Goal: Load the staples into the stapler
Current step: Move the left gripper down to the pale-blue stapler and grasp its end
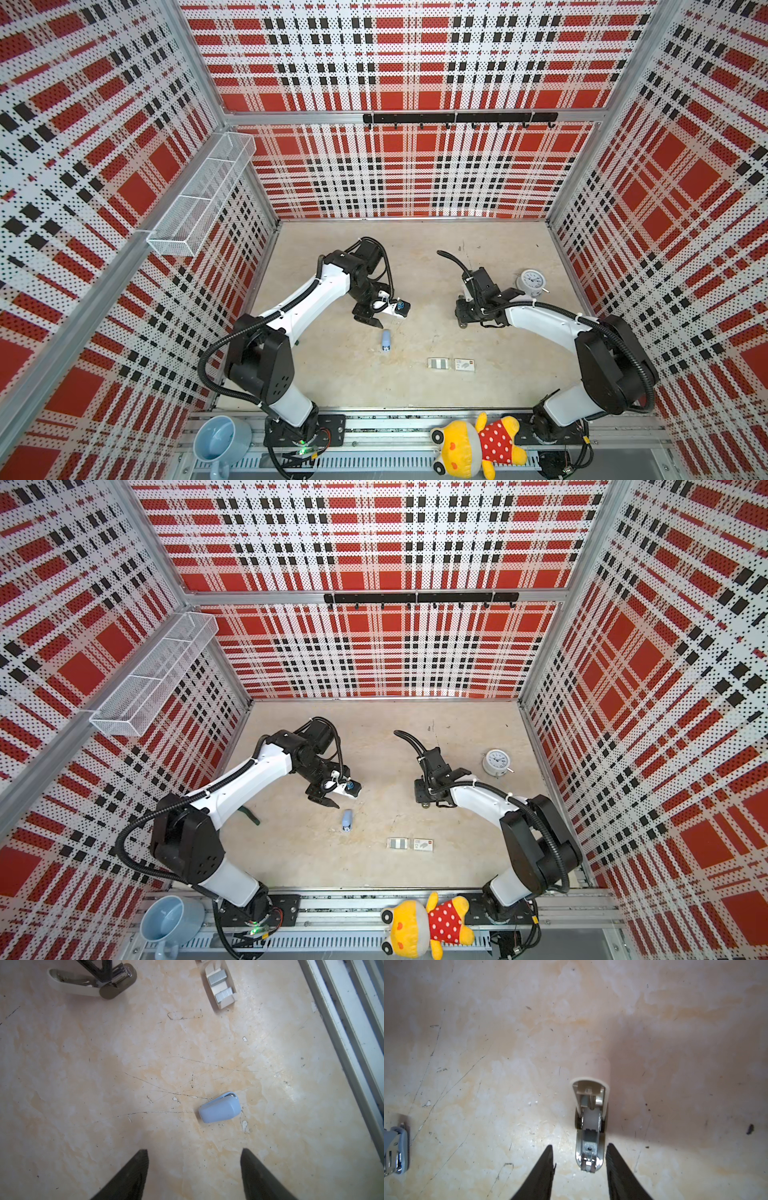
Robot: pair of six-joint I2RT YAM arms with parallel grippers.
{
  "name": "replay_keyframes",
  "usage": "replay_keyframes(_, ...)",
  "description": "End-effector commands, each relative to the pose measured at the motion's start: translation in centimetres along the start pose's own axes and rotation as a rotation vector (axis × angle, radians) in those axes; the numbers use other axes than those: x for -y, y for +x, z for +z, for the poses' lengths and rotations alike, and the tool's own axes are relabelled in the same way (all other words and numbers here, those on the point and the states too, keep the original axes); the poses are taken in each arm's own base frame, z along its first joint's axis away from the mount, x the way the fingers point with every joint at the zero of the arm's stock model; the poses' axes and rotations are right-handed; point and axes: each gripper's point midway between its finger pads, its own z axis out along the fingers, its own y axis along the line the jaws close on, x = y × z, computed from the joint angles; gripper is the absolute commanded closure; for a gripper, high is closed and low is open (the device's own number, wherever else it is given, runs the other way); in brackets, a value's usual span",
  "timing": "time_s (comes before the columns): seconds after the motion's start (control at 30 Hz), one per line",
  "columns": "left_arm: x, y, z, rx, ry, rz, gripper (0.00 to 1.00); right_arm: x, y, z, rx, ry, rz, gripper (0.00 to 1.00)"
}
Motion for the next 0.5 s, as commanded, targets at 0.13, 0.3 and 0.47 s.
replay_keyframes(0.13,3.1,1.7,2.6,-0.107,0.179,0.316,0.30,-1.3,1.5,-2.0,-0.050,-0.087,-0.043,0.56)
replay_keyframes(0.3,3.6,1.8,4.0,-0.132,0.221,0.397,0.32,-1.8,2.3,-3.9,-0.055,-0.137,-0.030,0.56)
replay_keyframes(0.47,4.2,1.8,5.3,-0.130,0.263,0.456,0.33,-2.6,2.6,-6.3,-0.030,-0.203,-0.001,0.56)
